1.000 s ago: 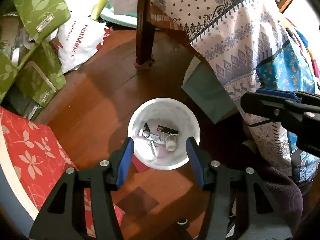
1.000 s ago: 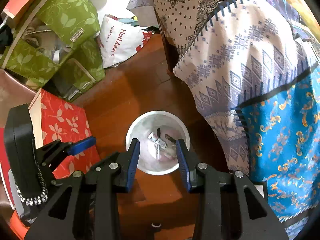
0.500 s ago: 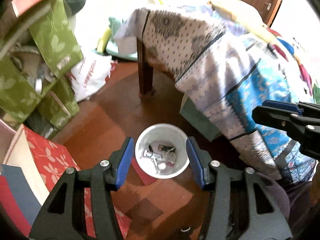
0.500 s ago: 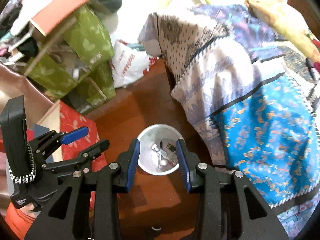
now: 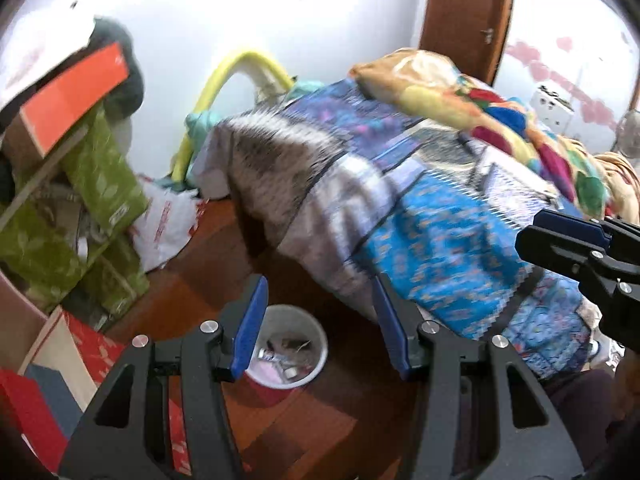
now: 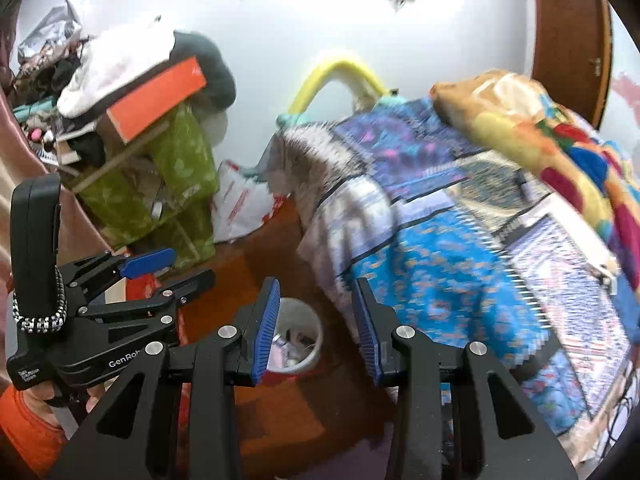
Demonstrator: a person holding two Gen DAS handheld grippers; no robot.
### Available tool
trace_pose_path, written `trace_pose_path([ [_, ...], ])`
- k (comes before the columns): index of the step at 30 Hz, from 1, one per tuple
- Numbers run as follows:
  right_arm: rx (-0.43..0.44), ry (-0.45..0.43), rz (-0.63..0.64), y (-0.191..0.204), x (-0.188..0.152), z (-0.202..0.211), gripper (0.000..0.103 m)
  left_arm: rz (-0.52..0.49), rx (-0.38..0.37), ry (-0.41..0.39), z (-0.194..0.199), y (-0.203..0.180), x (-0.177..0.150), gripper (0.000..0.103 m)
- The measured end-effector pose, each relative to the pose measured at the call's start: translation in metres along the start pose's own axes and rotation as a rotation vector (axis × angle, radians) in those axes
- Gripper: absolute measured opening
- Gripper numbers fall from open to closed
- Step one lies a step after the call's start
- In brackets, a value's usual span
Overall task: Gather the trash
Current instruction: 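Move both open tools from the bin back over the bed, then grasp the clear black-capped pen with the left tool while the right tool grasps another white razor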
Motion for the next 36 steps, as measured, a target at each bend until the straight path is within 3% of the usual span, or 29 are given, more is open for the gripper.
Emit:
trace_pose_path([
  [8, -0.085, -0.111, -0.032, -0.059, 0.014, 0.063, 0.035, -0.053, -0.106, -0.066, 0.017, -0.081, 0.032, 0.054],
  [9, -0.102, -0.122, -0.032, -0.068, 0.015, 0.071, 0.037, -0.06, -0.119, -0.071, 0.016, -0.092, 0.036, 0.054],
  [11, -0.139, -0.139, -0.036, -0.087, 0.015, 0.082, 0.049, -0.081, -0.149, -0.078, 0.015, -0.115, 0.043, 0.055],
  [15, -0.215, -0.168, -0.07, -0.13, 0.013, 0.104, 0.053, -0.107, -0.207, -0.086, 0.004, -0.158, 0.057, 0.064],
  [24, -0.385, -0.151, -0.159, -0.23, -0.004, 0.13, 0.054, -0.149, -0.303, -0.054, -0.033, -0.238, 0.064, 0.068],
  [36, -0.507, -0.066, -0.271, -0.341, -0.038, 0.122, 0.054, -0.198, -0.347, 0.034, -0.108, -0.314, 0.039, 0.068],
])
Point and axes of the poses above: each gripper's, at about its wrist camera, not at the fingertips, and z roughly against the way its jaws point, y to its left, x to its top, the point moved 7 cm from there along -z, roughly the way its jaws point, and after that the axes turned 15 degrees about -y, right-handed, at the moved point
